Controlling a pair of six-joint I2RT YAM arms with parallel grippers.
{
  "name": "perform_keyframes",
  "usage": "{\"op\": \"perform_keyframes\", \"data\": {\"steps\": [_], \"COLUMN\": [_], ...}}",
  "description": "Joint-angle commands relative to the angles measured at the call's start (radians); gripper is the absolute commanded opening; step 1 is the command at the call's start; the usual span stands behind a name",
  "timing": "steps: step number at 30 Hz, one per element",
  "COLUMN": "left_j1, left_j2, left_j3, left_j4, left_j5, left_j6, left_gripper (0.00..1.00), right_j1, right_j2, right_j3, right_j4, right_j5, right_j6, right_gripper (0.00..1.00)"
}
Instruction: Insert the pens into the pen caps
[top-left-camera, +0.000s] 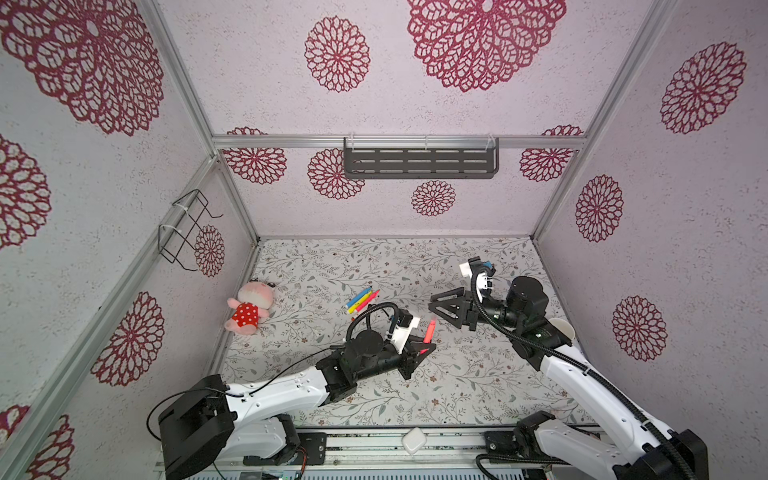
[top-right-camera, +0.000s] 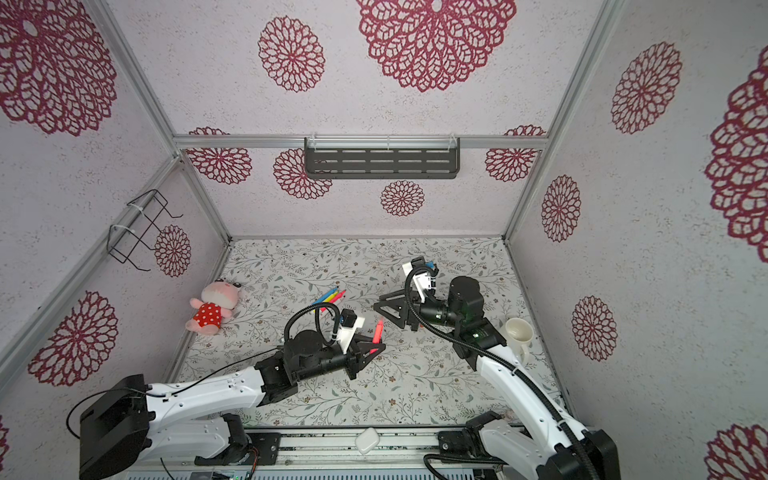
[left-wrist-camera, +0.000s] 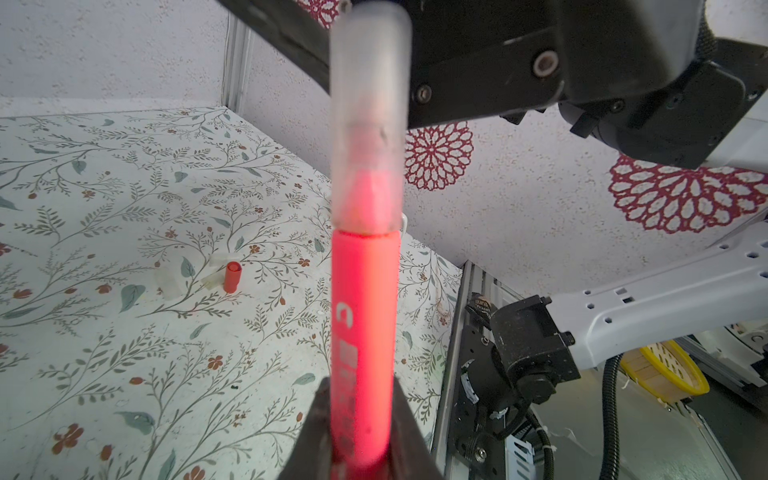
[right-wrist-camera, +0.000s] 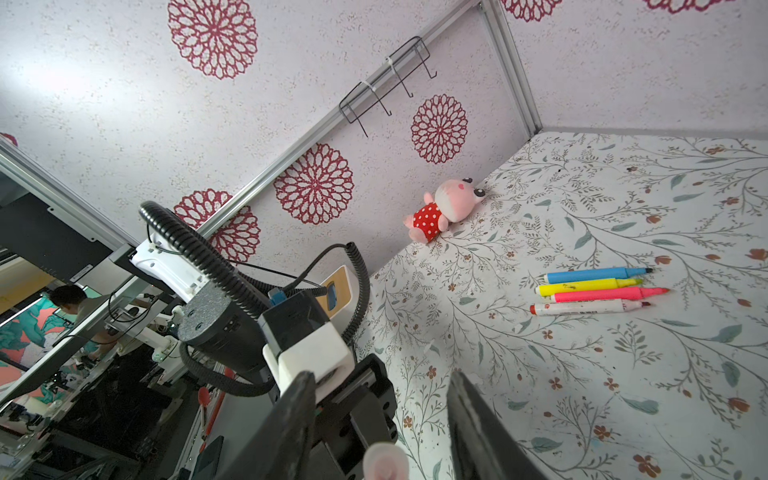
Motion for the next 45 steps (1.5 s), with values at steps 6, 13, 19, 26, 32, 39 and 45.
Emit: {"op": "perform_keyframes", "data": {"steps": [6, 13, 19, 26, 32, 39, 45], "left_j1": [0.015, 0.019, 0.03, 0.076, 0.146, 0.23, 0.261], "left_j2": [0.006, 0.011, 0.021, 0.024, 0.034, 0.08, 0.064], "left_j3": [0.02, 0.028, 0.075, 0.086, 0.075, 0.081, 0.075], "left_j4": [0.03, 0.033, 0.003, 0.08, 0.236, 0.387, 0.374], "left_j5": [-0.008, -0.013, 0.004, 0.038, 0.093, 0.178, 0.179], "left_j6": [0.0, -0.007, -0.029, -0.109, -0.194, -0.277, -0.275], "left_gripper": [0.0, 0.0, 0.0, 0.0, 0.0, 0.0, 0.0], "right_j1": [0.024, 0.034, 0.042, 0.081, 0.163, 0.308, 0.351], "right_j2": [0.016, 0.025, 0.023, 0.008, 0.009, 0.057, 0.022], "right_j3": [0.005, -0.001, -0.032, -0.104, -0.236, -0.399, -0.465], "right_j4": [0.052, 0.052, 0.024, -0.051, 0.021, 0.203, 0.221], "right_j5": [-0.004, 0.01, 0.043, 0.163, 0.268, 0.381, 0.419], "right_j6": [0.007, 0.004, -0.031, -0.083, -0.029, 0.088, 0.119], "right_gripper": [0.45, 0.3, 0.03, 0.0, 0.0, 0.0, 0.0]}}
